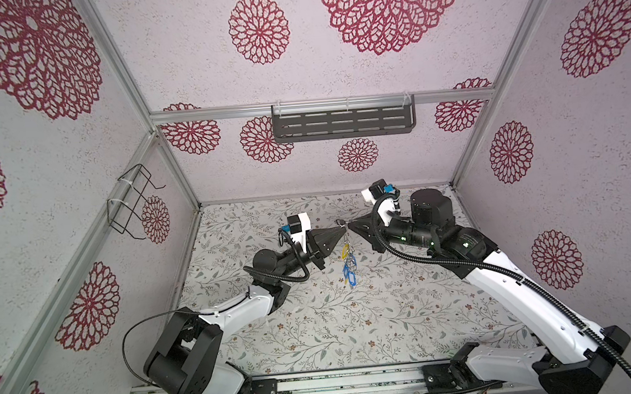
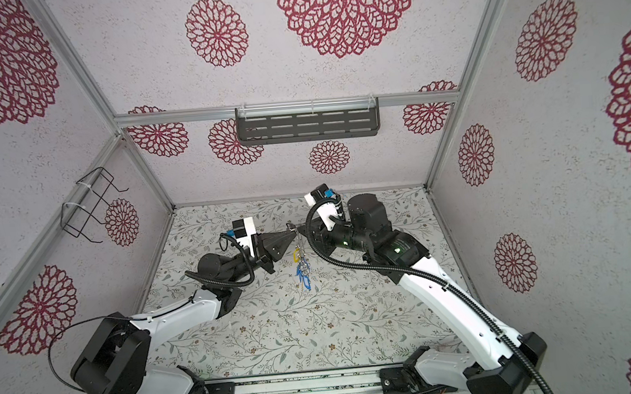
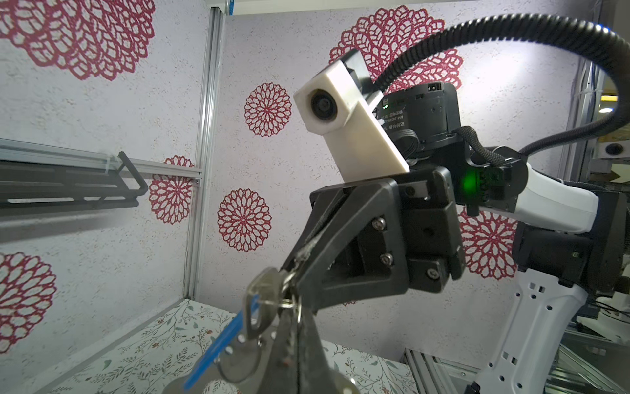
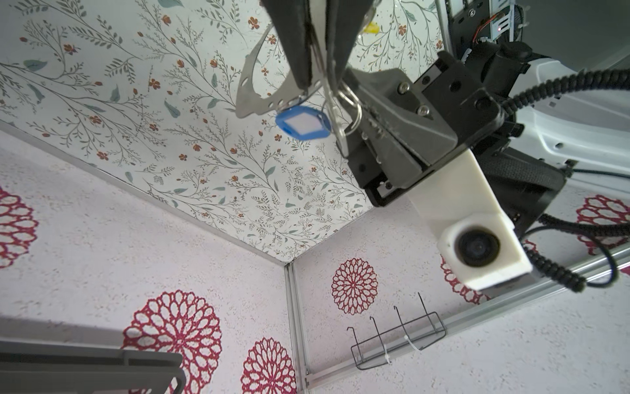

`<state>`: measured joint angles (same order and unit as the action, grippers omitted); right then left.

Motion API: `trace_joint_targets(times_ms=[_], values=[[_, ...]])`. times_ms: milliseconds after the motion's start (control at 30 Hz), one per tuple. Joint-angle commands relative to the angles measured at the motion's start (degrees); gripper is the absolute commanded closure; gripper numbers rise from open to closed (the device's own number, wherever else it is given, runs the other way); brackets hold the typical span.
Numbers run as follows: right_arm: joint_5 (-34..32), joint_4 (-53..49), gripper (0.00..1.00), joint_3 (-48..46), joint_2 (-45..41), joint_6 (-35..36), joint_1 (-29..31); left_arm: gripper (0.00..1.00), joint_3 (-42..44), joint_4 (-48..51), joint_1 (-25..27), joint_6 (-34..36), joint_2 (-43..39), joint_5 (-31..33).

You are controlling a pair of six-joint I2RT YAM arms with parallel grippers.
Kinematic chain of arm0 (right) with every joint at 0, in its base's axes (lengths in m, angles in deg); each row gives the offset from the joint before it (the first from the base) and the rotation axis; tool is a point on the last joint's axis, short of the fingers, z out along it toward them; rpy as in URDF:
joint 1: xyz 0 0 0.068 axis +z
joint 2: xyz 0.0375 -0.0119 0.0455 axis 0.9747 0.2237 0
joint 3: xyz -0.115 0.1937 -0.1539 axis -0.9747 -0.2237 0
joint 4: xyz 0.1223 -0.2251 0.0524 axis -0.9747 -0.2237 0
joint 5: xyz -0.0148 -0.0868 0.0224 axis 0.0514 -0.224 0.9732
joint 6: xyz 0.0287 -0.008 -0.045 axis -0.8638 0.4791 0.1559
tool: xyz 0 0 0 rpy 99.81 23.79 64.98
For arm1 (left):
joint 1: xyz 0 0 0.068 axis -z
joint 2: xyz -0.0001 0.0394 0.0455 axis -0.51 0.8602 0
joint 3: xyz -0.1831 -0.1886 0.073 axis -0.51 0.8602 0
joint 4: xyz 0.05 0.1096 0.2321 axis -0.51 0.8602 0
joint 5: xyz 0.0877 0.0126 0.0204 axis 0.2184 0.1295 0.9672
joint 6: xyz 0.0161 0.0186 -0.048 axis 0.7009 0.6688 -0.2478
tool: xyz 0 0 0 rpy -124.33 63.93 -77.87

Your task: Remove the keys from the keyring

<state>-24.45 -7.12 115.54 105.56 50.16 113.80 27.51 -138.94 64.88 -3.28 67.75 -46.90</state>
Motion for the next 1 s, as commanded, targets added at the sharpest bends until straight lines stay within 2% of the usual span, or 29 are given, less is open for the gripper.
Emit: trace_joint_targets(times_ms=[0,267,400,467,567,633,700,767,900,967], values=[[0.91,1.62,0.88,4.55,1.12,1.42,-0.08,1.0,0.18,-0.84,1.28,0.74,-0.85,-1.87],[2.67,-0.01,0.87,10.6,6.21,2.35,-0.1,1.0,0.04,-0.15,1.47,1.06,-0.86,-2.55],[5.23,-1.67,0.83,13.53,8.59,1.78,-0.1,1.0,-0.39,-0.73,1.51,0.89,-0.54,-2.43],[5.65,-2.24,0.76,13.87,8.35,1.6,-0.08,1.0,-0.5,-0.95,1.48,0.96,-0.27,-2.32],[3.12,-3.77,0.55,13.74,6.32,2.15,-0.15,1.0,-0.8,-1.78,1.48,0.9,0.3,-2.17],[0.22,-4.48,0.52,12.52,3.85,2.53,-0.87,1.0,-0.99,-2.06,1.47,0.86,0.47,-2.11],[-0.09,-3.57,0.52,9.4,0.64,1.76,-3.06,1.0,-1.11,-2.44,1.24,0.77,0.28,-1.77],[2.24,-1.55,0.58,5.13,-2.22,0.3,-5.86,1.0,-1.11,-3.2,0.97,0.44,0.11,-1.12],[12.98,8.88,0.8,-5.46,-5.74,-6.88,-10.74,1.0,-1.11,-5.53,0.37,-2.68,0.4,1.76],[18.02,16.05,0.84,-9.7,-6.1,-11.14,-11.66,1.0,-1.25,-5.66,0.33,-3.88,0.4,3.13]])
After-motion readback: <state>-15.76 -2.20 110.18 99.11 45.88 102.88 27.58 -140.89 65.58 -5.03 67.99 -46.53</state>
